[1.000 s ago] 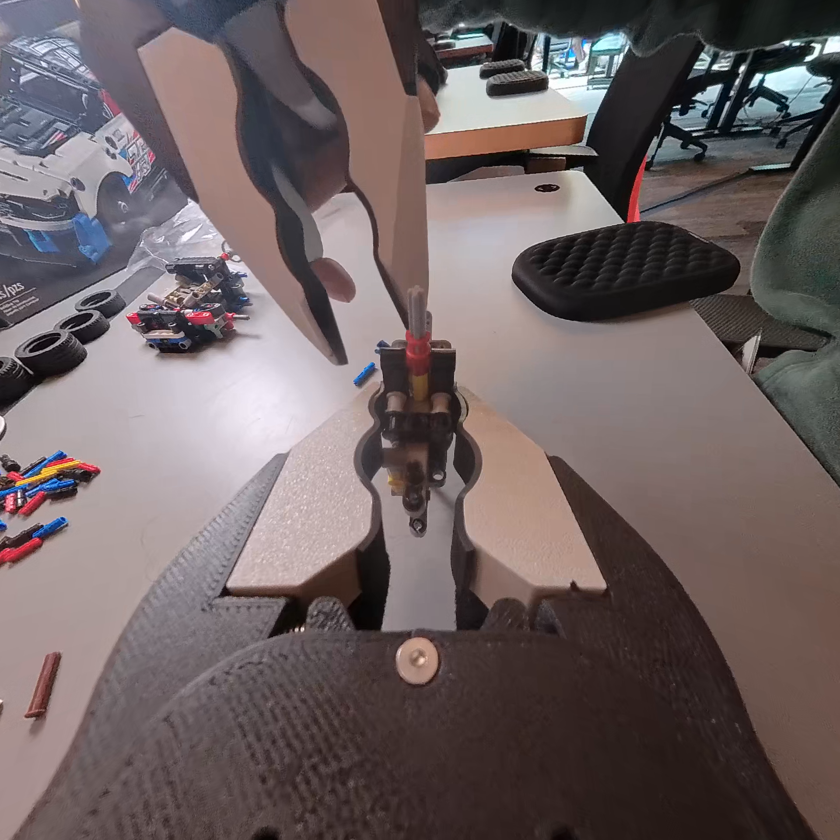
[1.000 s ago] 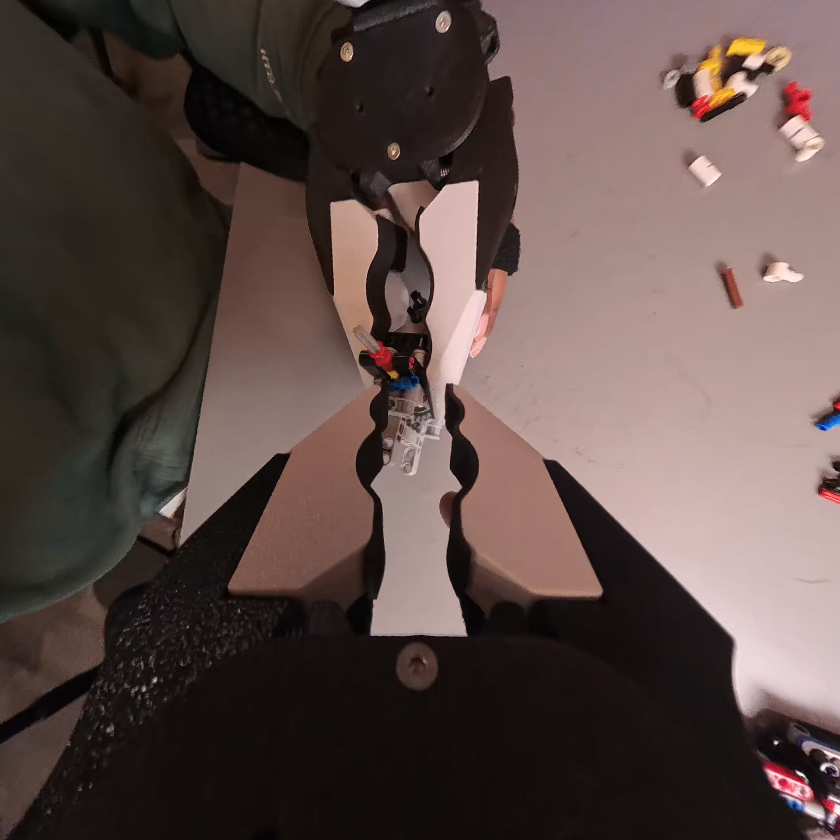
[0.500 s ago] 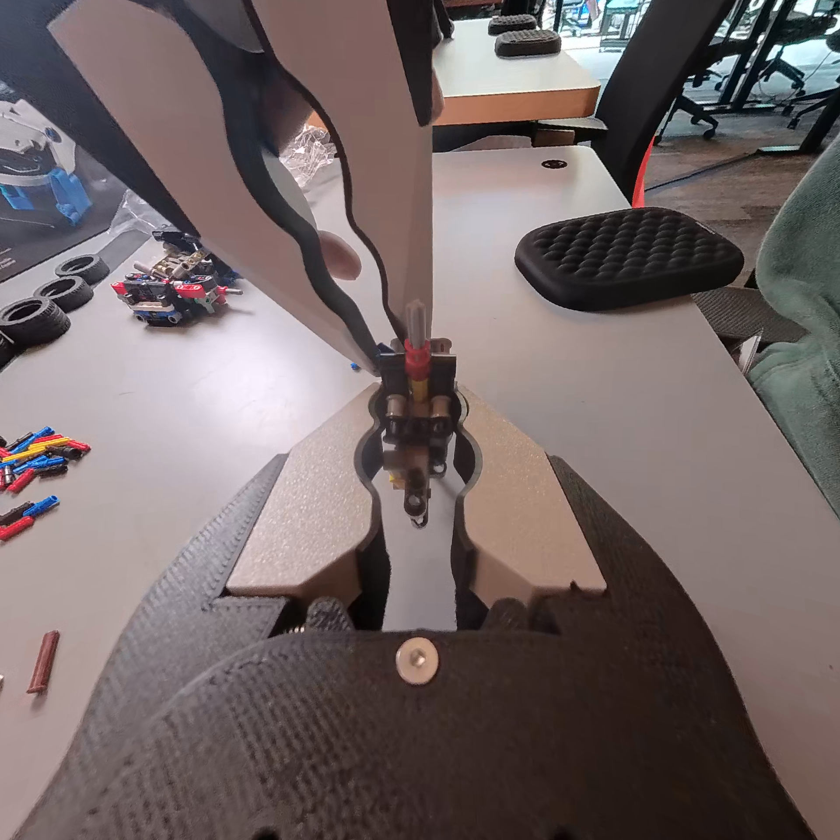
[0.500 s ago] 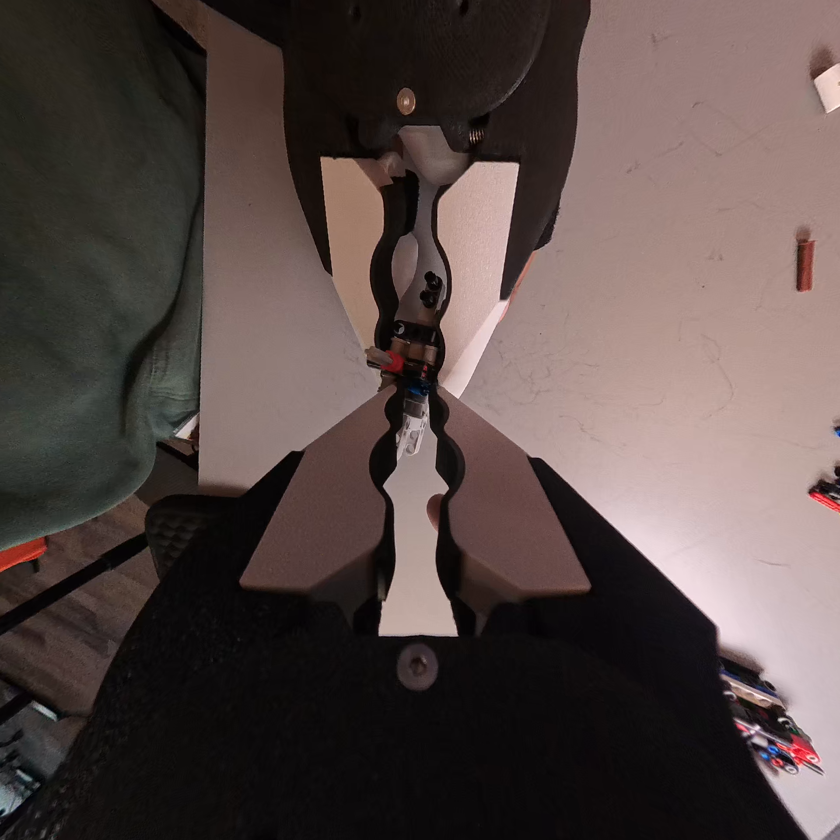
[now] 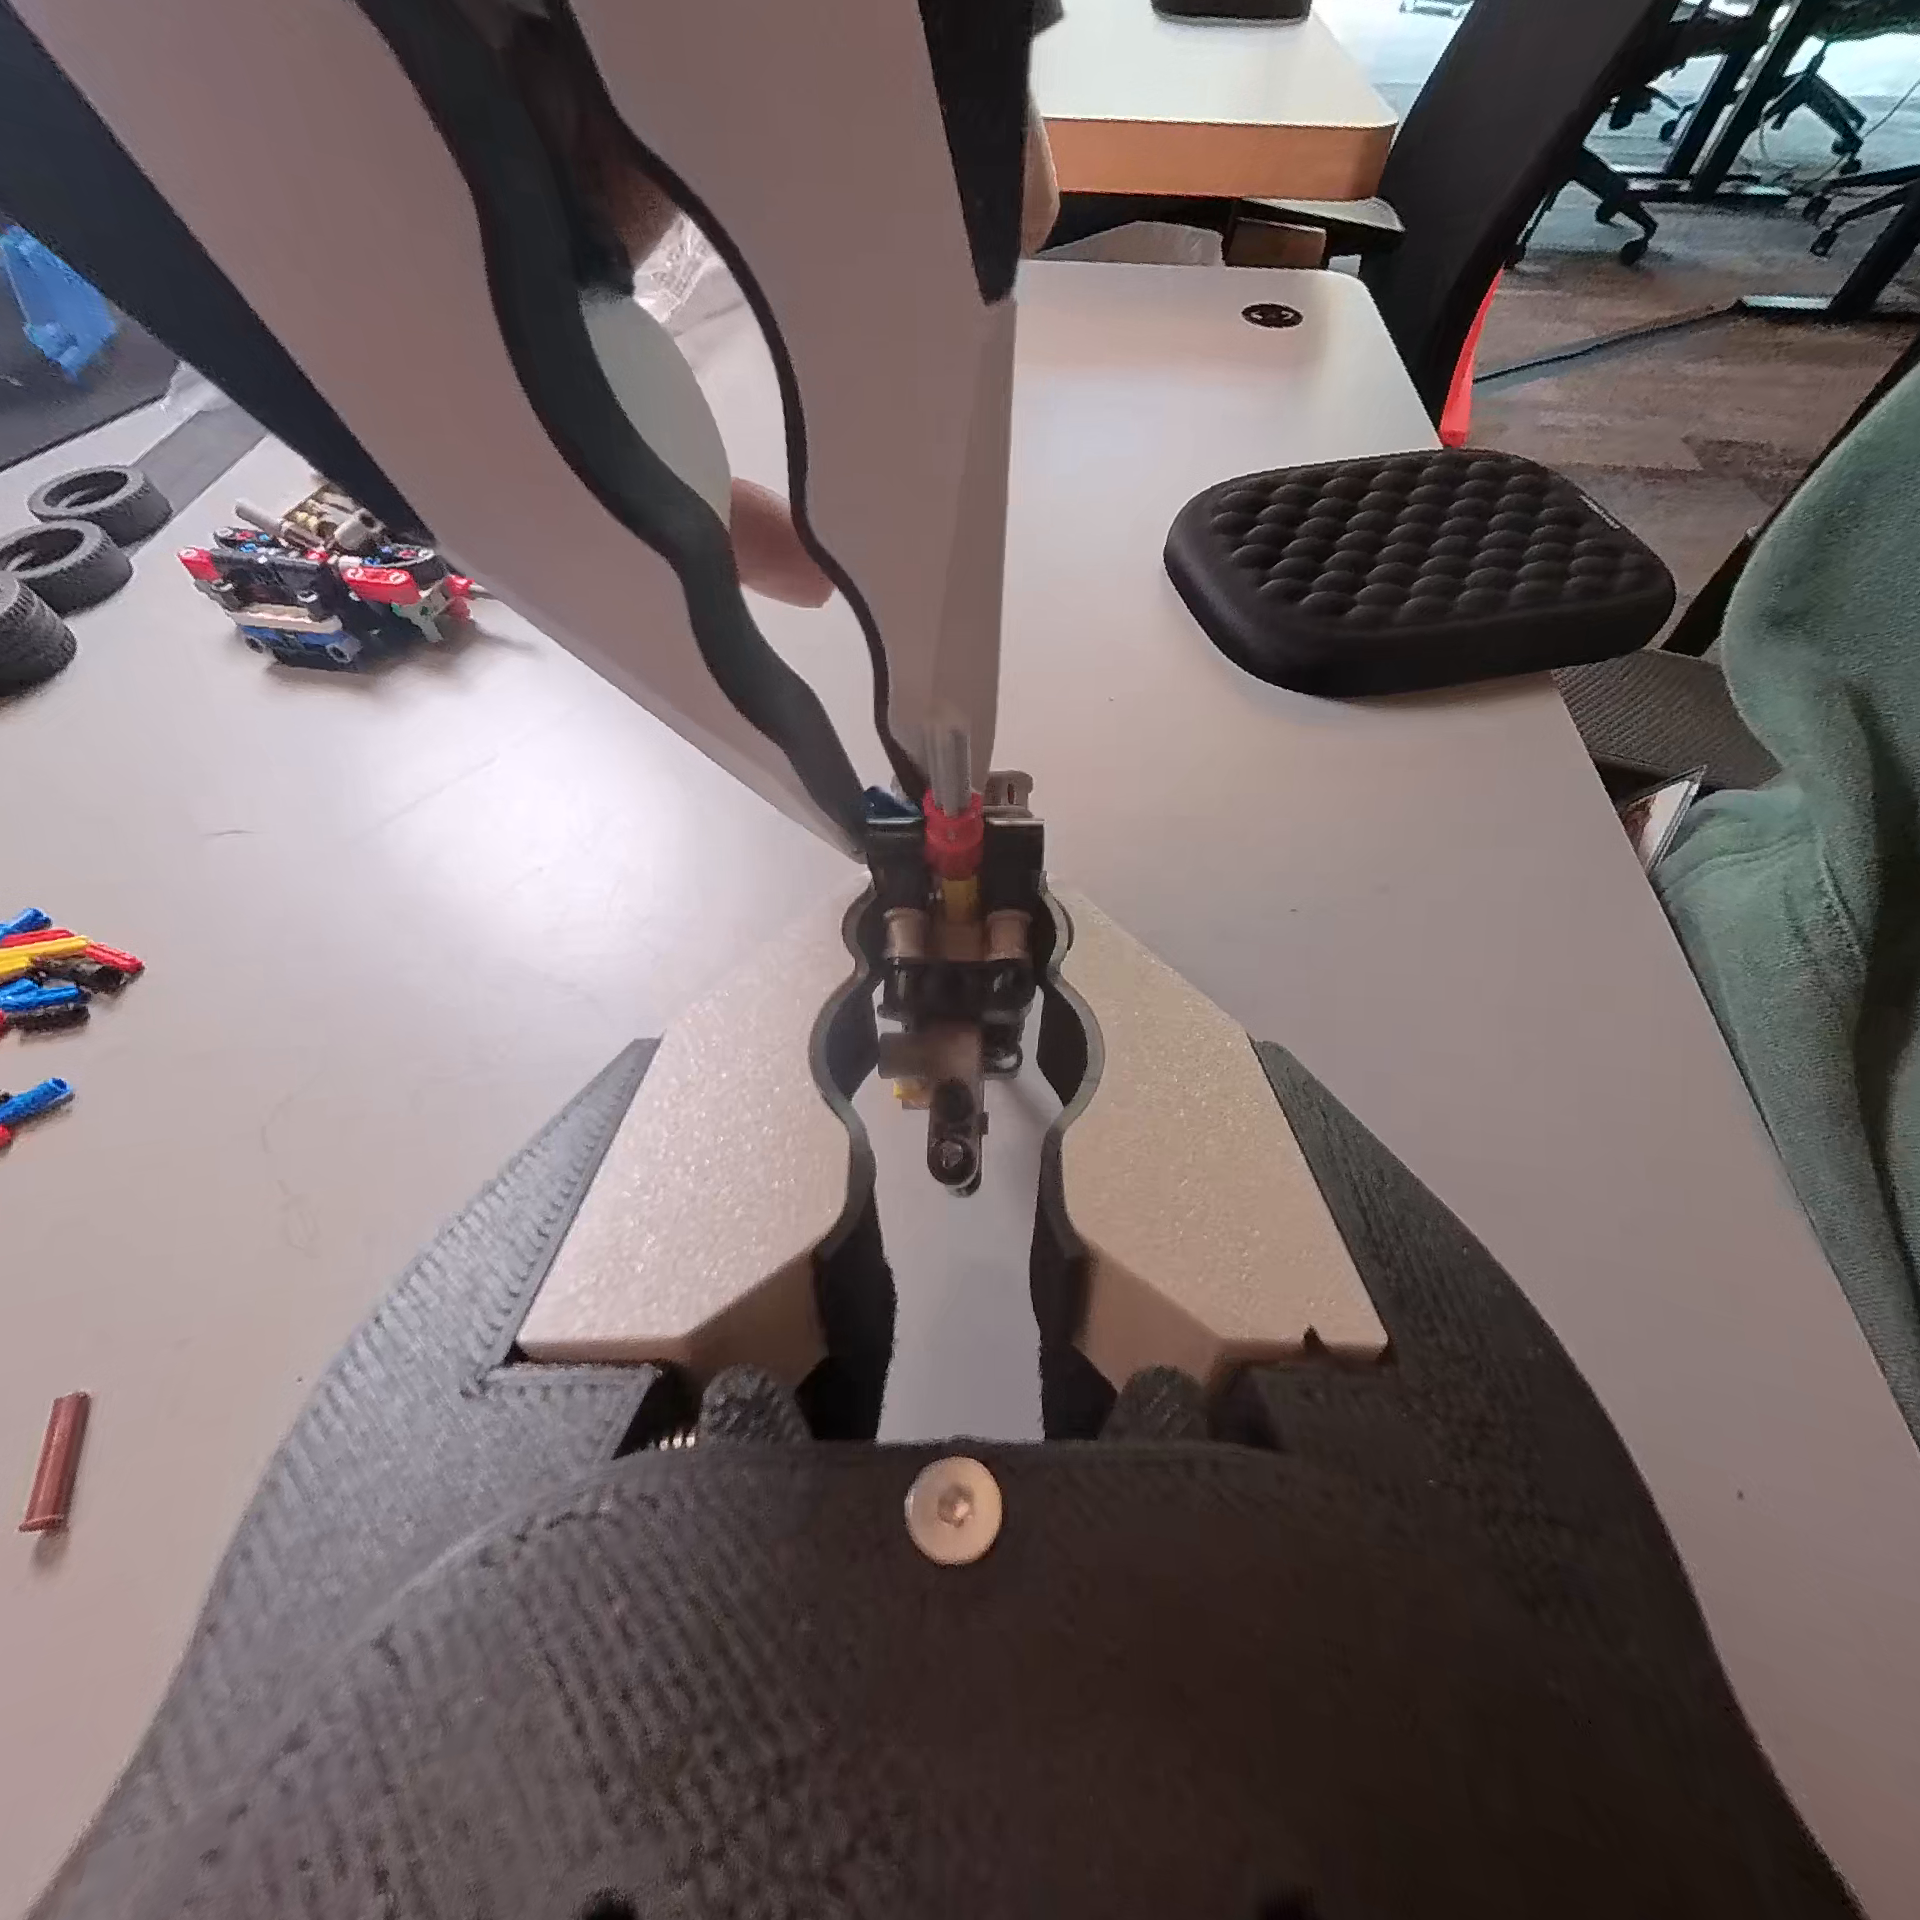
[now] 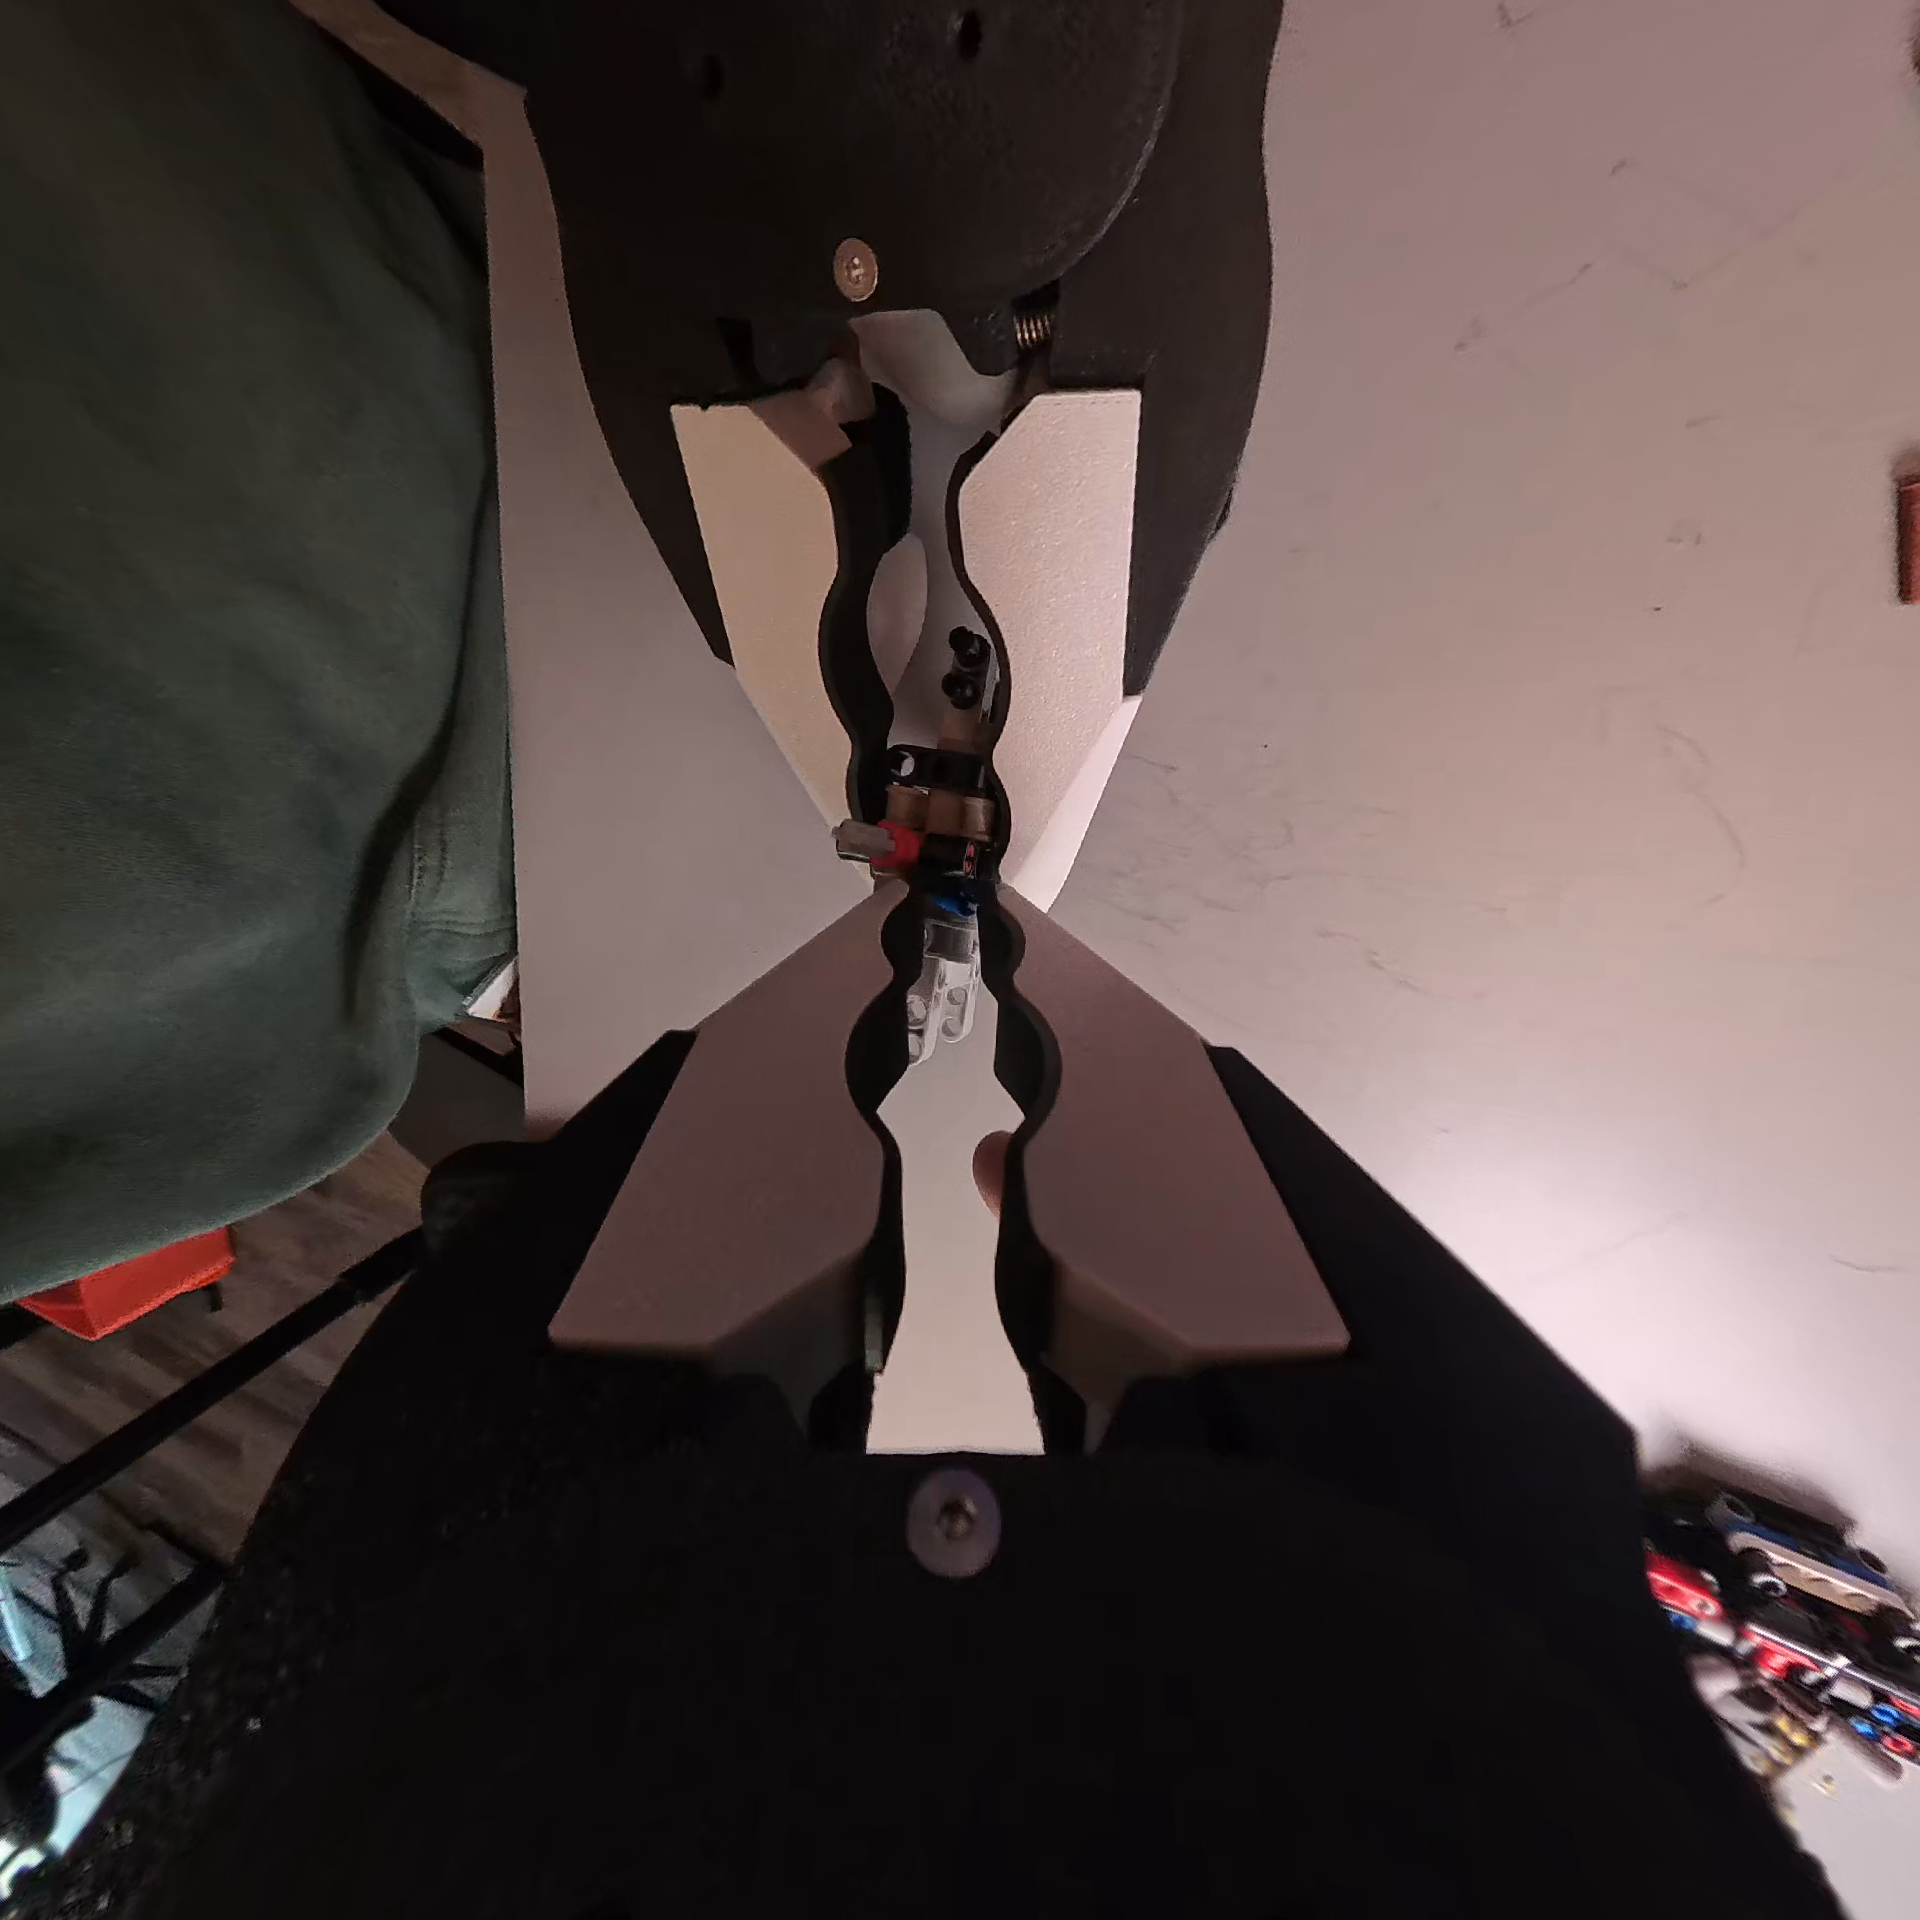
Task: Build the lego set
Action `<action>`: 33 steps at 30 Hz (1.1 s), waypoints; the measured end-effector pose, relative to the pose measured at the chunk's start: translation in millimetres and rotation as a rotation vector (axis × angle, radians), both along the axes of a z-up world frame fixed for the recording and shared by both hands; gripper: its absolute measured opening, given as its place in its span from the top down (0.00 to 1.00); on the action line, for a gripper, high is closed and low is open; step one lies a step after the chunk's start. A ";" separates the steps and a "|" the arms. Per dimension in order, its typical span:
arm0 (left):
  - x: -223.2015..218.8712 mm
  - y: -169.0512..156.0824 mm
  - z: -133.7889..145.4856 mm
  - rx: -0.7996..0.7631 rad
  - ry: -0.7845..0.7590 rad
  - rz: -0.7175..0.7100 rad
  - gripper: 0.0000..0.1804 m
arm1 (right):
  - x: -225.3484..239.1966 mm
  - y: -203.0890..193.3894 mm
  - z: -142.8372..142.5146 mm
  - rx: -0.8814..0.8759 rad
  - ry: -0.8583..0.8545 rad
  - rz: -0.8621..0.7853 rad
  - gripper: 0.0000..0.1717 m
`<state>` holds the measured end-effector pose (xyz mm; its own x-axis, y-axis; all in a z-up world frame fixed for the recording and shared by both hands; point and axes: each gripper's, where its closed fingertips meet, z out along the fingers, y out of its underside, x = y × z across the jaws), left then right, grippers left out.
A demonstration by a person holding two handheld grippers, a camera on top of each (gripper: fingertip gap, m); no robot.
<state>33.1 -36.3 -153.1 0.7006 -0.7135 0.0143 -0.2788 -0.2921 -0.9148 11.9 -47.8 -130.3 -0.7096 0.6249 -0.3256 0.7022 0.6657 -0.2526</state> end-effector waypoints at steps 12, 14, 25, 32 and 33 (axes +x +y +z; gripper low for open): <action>-0.5 -5.5 -3.5 -0.180 -0.091 -0.002 0.86 | -3.1 3.7 21.2 -0.019 0.242 -0.052 0.98; -0.1 -5.2 -3.8 -0.185 -0.090 -0.004 0.86 | -2.9 6.4 25.5 -0.003 0.266 -0.051 0.98; 4.6 -6.6 -2.3 -0.155 -0.058 -0.013 0.86 | 9.6 3.8 8.3 0.051 0.256 -0.027 0.98; 7.8 -7.3 -0.5 -0.101 -0.035 -0.017 0.86 | 16.5 3.2 9.5 0.058 0.283 -0.041 0.98; 8.3 -7.1 -0.3 -0.093 -0.033 -0.016 0.86 | 17.6 3.2 9.6 0.062 0.289 -0.044 0.98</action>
<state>41.4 -43.5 -153.4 0.6871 -0.7191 0.1040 -0.2546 -0.3723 -0.8925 29.5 -44.6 -120.8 -0.7393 0.6692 -0.0745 0.6354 0.6567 -0.4062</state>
